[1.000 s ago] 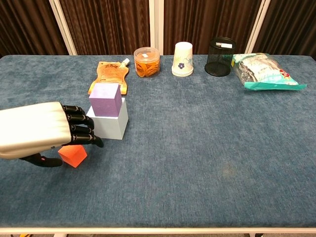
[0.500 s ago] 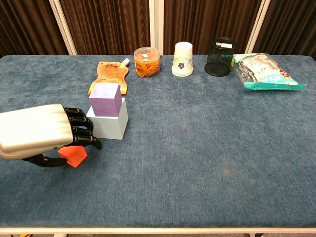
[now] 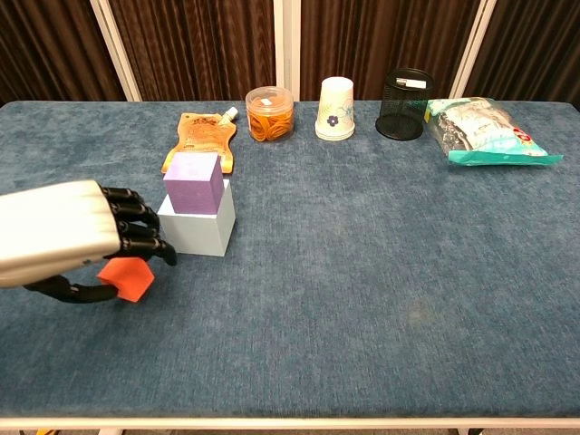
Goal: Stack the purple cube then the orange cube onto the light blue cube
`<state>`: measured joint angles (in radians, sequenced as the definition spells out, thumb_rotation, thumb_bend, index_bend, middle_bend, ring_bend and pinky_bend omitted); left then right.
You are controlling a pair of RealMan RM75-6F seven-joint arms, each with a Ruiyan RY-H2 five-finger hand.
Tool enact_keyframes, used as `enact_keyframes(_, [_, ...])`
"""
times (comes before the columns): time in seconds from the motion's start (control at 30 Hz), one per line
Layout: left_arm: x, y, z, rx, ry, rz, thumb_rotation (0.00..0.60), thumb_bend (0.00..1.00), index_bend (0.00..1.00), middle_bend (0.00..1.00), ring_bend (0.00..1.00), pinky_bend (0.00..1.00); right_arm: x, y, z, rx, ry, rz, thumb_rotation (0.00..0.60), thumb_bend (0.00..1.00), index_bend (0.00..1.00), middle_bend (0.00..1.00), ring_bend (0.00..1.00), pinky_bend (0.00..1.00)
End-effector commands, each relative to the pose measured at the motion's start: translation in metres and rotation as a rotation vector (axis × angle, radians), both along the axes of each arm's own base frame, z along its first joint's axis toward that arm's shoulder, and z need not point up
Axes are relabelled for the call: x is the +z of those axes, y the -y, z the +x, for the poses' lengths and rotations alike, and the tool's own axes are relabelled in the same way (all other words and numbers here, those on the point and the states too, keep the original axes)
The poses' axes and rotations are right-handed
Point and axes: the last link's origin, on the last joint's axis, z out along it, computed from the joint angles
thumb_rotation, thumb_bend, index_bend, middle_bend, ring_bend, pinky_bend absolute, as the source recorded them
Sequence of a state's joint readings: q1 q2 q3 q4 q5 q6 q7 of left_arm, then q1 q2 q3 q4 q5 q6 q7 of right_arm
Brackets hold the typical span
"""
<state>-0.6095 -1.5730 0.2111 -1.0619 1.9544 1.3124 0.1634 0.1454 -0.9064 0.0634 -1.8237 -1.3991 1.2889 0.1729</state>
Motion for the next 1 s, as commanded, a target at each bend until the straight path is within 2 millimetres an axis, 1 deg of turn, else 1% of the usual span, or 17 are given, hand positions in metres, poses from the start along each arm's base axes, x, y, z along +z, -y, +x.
enact_keyframes(0.03, [0.016,0.002,-0.006,0.008,0.005,0.023,0.6,0.34,0.36,0.58,0.33,0.34,0.0,0.0,0.0,0.0,0.001,0.0,0.6,0.18,0.0,0.01,0.0,0.0])
enact_keyframes(0.13, [0.038,0.004,-0.013,0.027,0.001,0.055,0.6,0.34,0.36,0.58,0.33,0.34,0.001,0.0,0.0,0.0,0.002,0.0,0.6,0.18,0.0,0.01,0.0,0.0])
enact_keyframes(0.27, [0.073,0.003,-0.022,0.083,0.013,0.126,0.6,0.34,0.37,0.58,0.33,0.34,0.002,0.001,0.0,-0.001,0.003,-0.003,0.6,0.18,0.0,0.01,0.0,0.0])
enact_keyframes(0.37, [0.092,-0.002,-0.025,0.117,0.007,0.172,0.6,0.34,0.37,0.58,0.34,0.33,0.002,0.0,0.0,-0.001,0.002,-0.005,0.6,0.18,0.0,0.01,0.0,0.0])
enact_keyframes(0.43, [0.1,-0.008,-0.023,0.142,0.017,0.195,0.6,0.34,0.37,0.58,0.33,0.33,0.001,-0.001,0.0,0.001,0.0,-0.005,0.6,0.18,0.0,0.01,0.0,0.0])
enact_keyframes(0.5, [0.106,-0.014,-0.016,0.186,0.058,0.213,0.6,0.34,0.37,0.58,0.33,0.33,0.0,-0.001,0.0,0.001,-0.003,-0.004,0.6,0.18,0.0,0.01,0.0,0.0])
enact_keyframes(0.57, [0.109,-0.023,-0.004,0.24,0.099,0.232,0.6,0.34,0.38,0.58,0.33,0.33,-0.001,0.0,0.0,-0.001,-0.009,-0.001,0.6,0.18,0.0,0.01,0.0,0.0])
enact_keyframes(0.73, [0.112,-0.043,0.038,0.264,0.148,0.248,0.6,0.34,0.4,0.58,0.33,0.33,-0.005,0.001,0.001,-0.001,-0.02,0.013,0.6,0.18,0.0,0.01,0.0,0.0])
enact_keyframes(0.9, [0.106,-0.056,0.072,0.314,0.158,0.237,0.6,0.34,0.4,0.58,0.33,0.33,-0.006,0.0,0.002,0.003,-0.026,0.011,0.6,0.18,0.0,0.01,0.0,0.0])
enact_keyframes(1.0, [0.099,-0.058,0.084,0.324,0.146,0.26,0.6,0.34,0.4,0.58,0.34,0.33,-0.006,-0.001,0.002,0.003,-0.024,0.009,0.6,0.18,0.0,0.01,0.0,0.0])
